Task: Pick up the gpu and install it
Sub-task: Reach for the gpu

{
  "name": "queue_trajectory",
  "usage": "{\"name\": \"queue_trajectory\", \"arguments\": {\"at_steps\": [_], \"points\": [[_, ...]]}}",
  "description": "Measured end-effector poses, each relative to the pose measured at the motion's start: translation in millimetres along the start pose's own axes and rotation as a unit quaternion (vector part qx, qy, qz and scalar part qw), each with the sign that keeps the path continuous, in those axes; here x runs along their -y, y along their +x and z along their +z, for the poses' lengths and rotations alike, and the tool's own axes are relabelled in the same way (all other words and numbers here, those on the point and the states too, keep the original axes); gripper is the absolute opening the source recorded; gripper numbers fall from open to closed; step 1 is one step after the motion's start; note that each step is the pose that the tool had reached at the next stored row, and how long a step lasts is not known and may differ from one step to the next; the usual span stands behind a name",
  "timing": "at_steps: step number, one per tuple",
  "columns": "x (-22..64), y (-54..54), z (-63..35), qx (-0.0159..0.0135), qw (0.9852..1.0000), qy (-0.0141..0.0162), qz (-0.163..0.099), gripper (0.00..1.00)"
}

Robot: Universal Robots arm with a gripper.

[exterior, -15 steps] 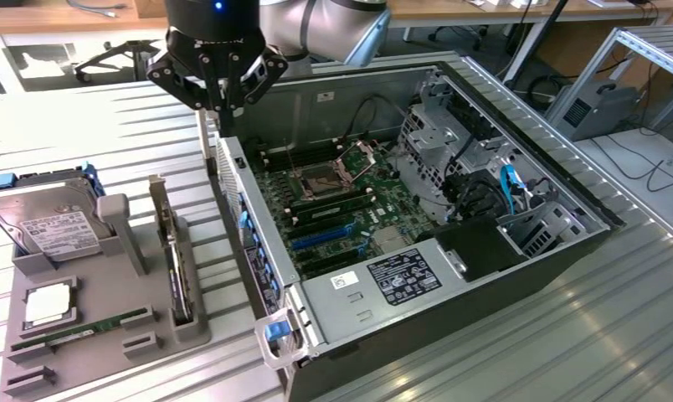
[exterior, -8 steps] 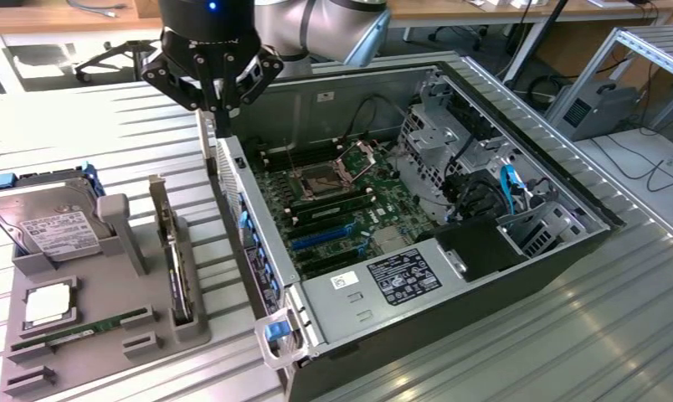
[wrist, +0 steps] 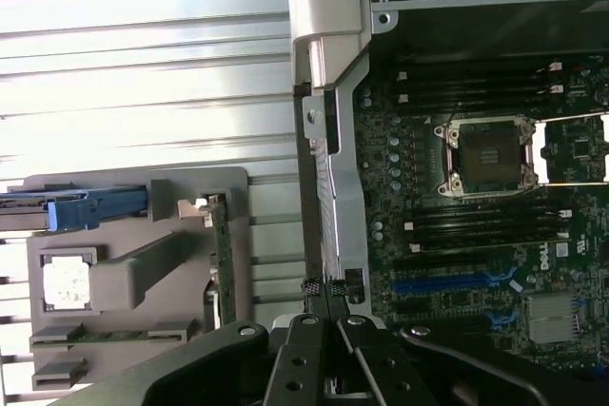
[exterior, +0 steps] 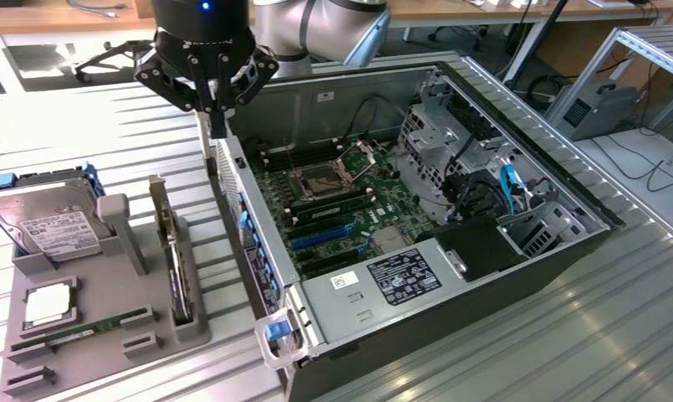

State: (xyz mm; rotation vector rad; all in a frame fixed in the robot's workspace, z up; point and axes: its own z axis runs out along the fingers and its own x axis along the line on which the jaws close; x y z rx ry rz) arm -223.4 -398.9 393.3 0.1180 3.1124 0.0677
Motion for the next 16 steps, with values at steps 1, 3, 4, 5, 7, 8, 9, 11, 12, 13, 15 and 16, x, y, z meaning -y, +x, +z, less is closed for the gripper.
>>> {"name": "queue_trajectory", "arguments": {"at_steps": [1,3,4,5,7,8,9,11,12,13,15,16], "points": [[0.0,0.5,0.0,0.0,1.0,0.0,0.0,0.11],[0.1,1.7,-0.1,0.0,1.0,0.0,0.0,0.11],[0.2,2.2,-0.1,0.0,1.0,0.0,0.0,0.11],[0.2,2.8,-0.1,0.0,1.0,0.0,0.0,0.11],[0.3,3.9,-0.1,0.0,1.0,0.0,0.0,0.11],[0.4,5.1,-0.2,0.0,1.0,0.0,0.0,0.11],[0.5,6.3,-0.2,0.0,1.0,0.0,0.0,0.11],[0.6,7.9,-0.2,0.0,1.0,0.0,0.0,0.11],[0.7,8.4,-0.2,0.0,1.0,0.0,0.0,0.11],[0.7,8.9,-0.3,0.0,1.0,0.0,0.0,0.11],[0.8,9.9,-0.3,0.0,1.0,0.0,0.0,0.11],[0.8,10.3,-0.3,0.0,1.0,0.0,0.0,0.11]]}}
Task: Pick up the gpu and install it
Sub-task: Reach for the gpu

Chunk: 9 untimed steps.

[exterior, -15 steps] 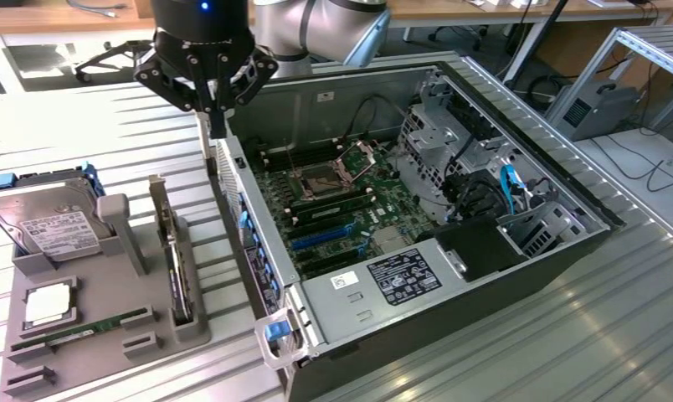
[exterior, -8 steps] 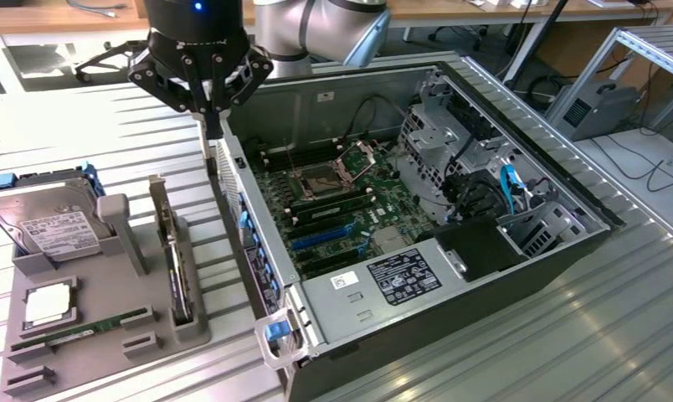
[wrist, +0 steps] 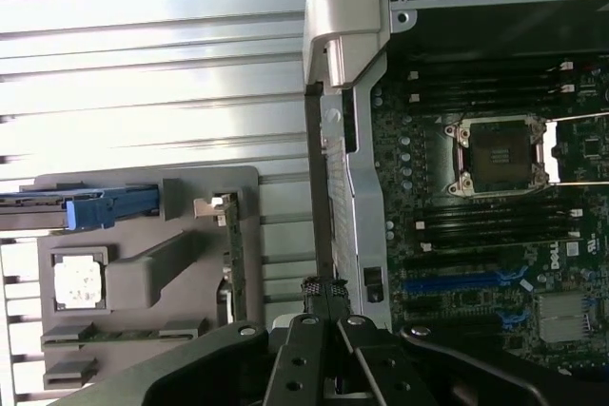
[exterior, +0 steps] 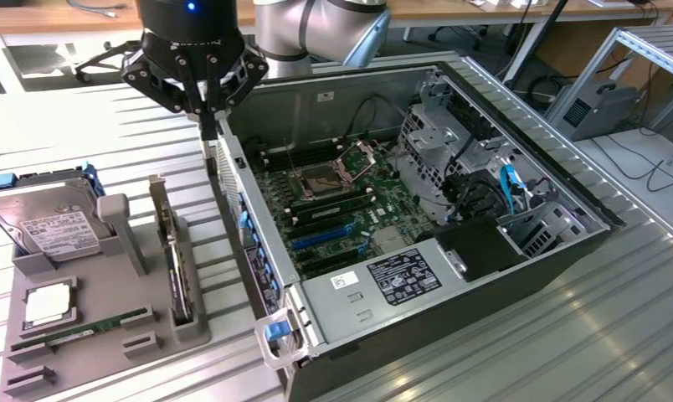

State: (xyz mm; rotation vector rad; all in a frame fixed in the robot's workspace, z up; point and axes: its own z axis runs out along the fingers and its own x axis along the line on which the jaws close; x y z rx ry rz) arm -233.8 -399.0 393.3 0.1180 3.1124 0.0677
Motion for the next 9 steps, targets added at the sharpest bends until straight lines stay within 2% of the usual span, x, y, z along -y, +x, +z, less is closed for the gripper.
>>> {"name": "queue_trajectory", "arguments": {"at_steps": [9], "points": [[0.4,5.2,-0.2,0.0,1.0,0.0,0.0,0.11]]}}
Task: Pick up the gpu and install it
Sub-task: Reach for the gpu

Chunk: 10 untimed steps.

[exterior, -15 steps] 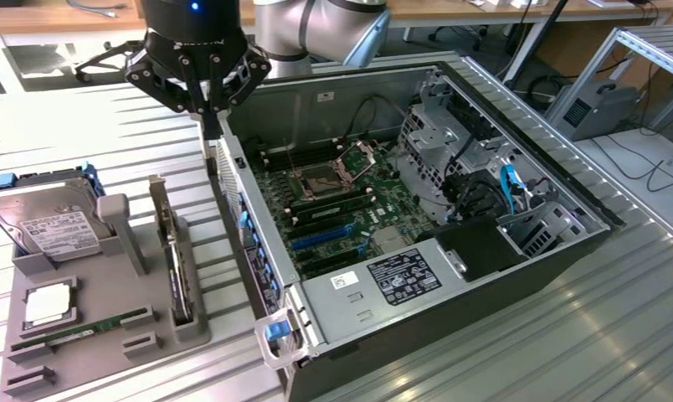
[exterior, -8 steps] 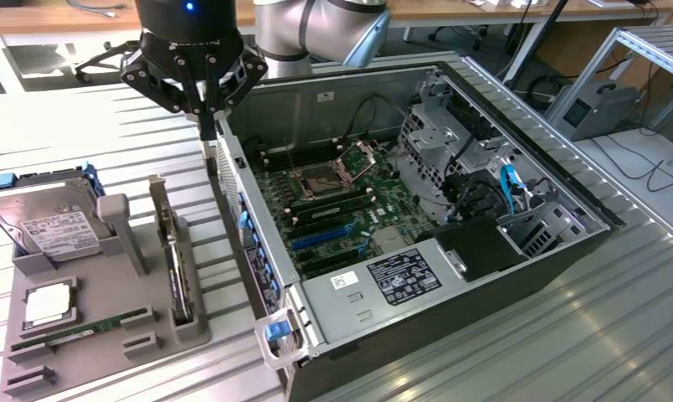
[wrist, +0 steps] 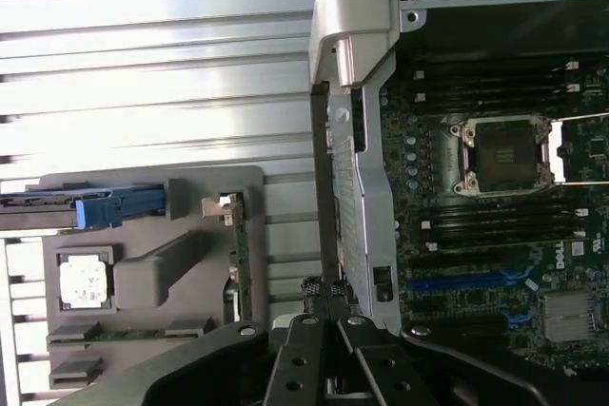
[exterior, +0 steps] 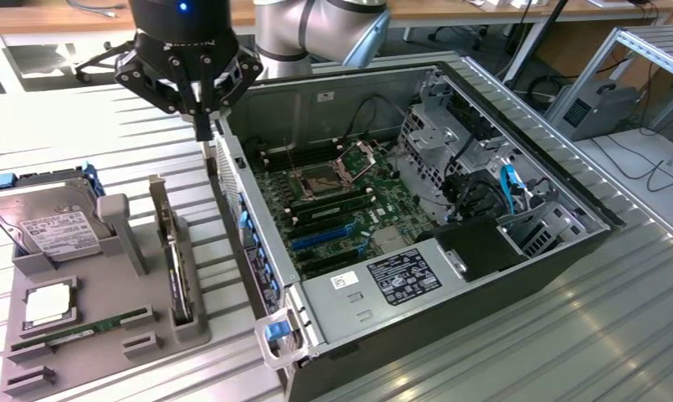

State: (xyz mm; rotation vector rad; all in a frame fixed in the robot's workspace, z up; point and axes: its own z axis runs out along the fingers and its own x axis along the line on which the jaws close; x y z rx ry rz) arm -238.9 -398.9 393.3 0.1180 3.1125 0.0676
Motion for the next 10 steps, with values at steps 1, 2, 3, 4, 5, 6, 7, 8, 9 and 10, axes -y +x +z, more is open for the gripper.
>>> {"name": "queue_trajectory", "arguments": {"at_steps": [1,2,3,4,5,6,7,8,9,10], "points": [[0.1,0.7,0.0,0.0,1.0,0.0,0.0,0.11],[0.1,1.6,0.0,0.0,1.0,0.0,0.0,0.11],[0.2,2.6,0.0,0.0,1.0,0.0,0.0,0.11],[0.3,3.6,-0.1,0.0,1.0,0.0,0.0,0.11],[0.3,4.6,-0.1,0.0,1.0,0.0,0.0,0.11],[0.4,5.7,-0.1,0.0,1.0,0.0,0.0,0.11],[0.5,6.6,-0.1,0.0,1.0,0.0,0.0,0.11],[0.6,7.8,-0.1,0.0,1.0,0.0,0.0,0.11],[0.7,9.0,-0.1,0.0,1.0,0.0,0.0,0.11],[0.8,10.1,-0.2,0.0,1.0,0.0,0.0,0.11]]}}
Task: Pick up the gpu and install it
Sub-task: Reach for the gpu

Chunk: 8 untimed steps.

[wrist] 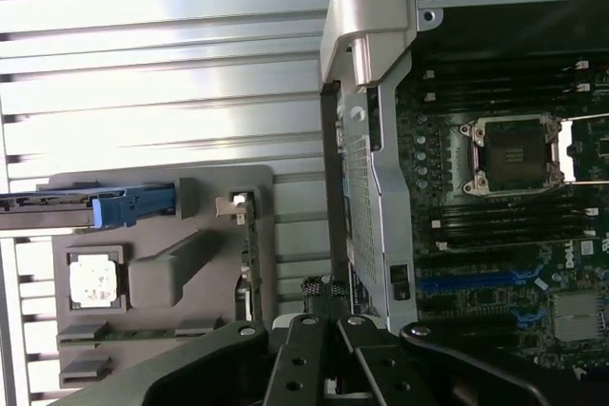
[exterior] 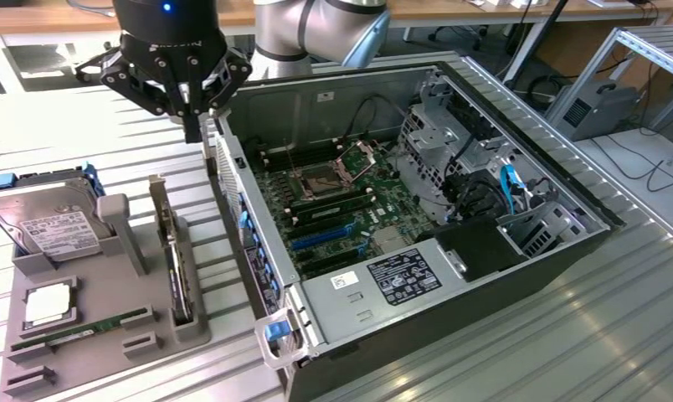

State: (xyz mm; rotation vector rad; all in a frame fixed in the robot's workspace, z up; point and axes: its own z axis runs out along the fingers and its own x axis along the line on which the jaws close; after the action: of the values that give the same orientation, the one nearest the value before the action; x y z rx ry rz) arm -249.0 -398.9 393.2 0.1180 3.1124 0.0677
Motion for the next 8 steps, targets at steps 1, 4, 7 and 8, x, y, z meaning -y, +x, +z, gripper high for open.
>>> {"name": "queue_trajectory", "arguments": {"at_steps": [1,4,7,8], "points": [[0.1,1.5,0.0,0.0,1.0,0.0,0.0,0.11],[0.4,4.9,-0.1,0.0,1.0,0.0,0.0,0.11],[0.6,7.5,-0.2,0.0,1.0,0.0,0.0,0.11],[0.6,8.2,-0.2,0.0,1.0,0.0,0.0,0.11]]}}
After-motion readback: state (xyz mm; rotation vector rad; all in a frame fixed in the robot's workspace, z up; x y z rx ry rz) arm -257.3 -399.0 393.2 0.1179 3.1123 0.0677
